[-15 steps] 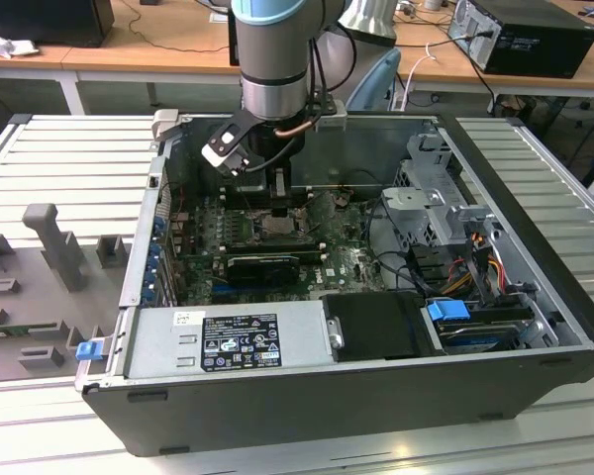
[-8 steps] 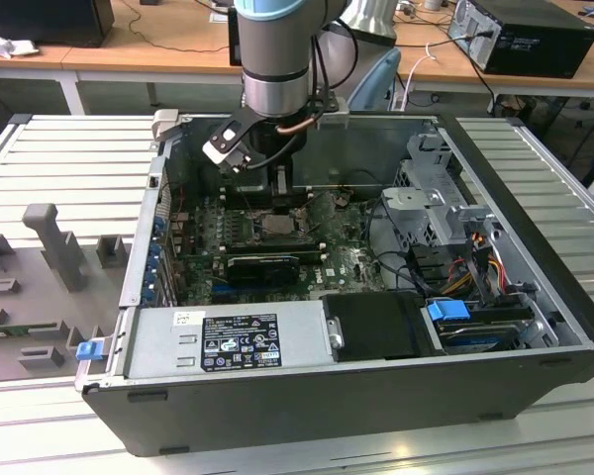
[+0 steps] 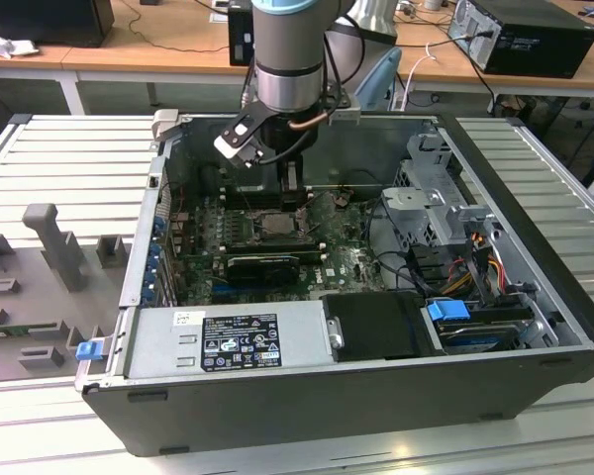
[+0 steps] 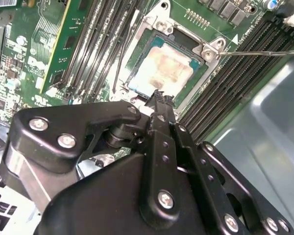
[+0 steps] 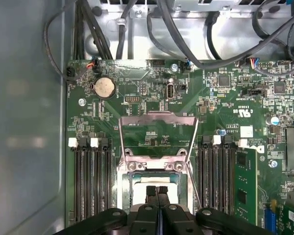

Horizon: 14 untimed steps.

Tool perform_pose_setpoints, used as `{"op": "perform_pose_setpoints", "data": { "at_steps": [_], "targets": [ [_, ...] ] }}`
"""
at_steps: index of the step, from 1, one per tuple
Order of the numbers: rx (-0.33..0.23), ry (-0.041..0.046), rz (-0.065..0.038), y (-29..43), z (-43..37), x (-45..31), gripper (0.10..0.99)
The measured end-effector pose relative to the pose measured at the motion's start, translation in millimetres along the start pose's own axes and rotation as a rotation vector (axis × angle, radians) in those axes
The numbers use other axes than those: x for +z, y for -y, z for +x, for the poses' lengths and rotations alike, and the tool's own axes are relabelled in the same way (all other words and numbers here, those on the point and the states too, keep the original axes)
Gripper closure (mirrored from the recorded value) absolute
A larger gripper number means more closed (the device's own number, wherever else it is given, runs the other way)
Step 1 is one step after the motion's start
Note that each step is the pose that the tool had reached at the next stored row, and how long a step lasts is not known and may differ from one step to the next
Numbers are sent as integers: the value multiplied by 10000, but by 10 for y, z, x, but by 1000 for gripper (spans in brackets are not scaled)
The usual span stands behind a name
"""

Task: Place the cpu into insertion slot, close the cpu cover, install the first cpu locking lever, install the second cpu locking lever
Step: 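Close the cpu cover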

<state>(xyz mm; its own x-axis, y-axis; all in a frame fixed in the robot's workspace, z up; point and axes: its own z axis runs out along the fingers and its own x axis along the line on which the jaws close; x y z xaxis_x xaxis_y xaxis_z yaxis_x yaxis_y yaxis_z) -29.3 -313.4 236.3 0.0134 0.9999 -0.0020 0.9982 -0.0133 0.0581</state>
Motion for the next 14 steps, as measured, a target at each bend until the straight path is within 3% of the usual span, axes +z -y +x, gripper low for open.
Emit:
{"op": "perform_pose_setpoints", "data": {
  "at_steps": [14],
  "targets": [
    [-1,2,1,-7,0,-106,980]
  ]
}}
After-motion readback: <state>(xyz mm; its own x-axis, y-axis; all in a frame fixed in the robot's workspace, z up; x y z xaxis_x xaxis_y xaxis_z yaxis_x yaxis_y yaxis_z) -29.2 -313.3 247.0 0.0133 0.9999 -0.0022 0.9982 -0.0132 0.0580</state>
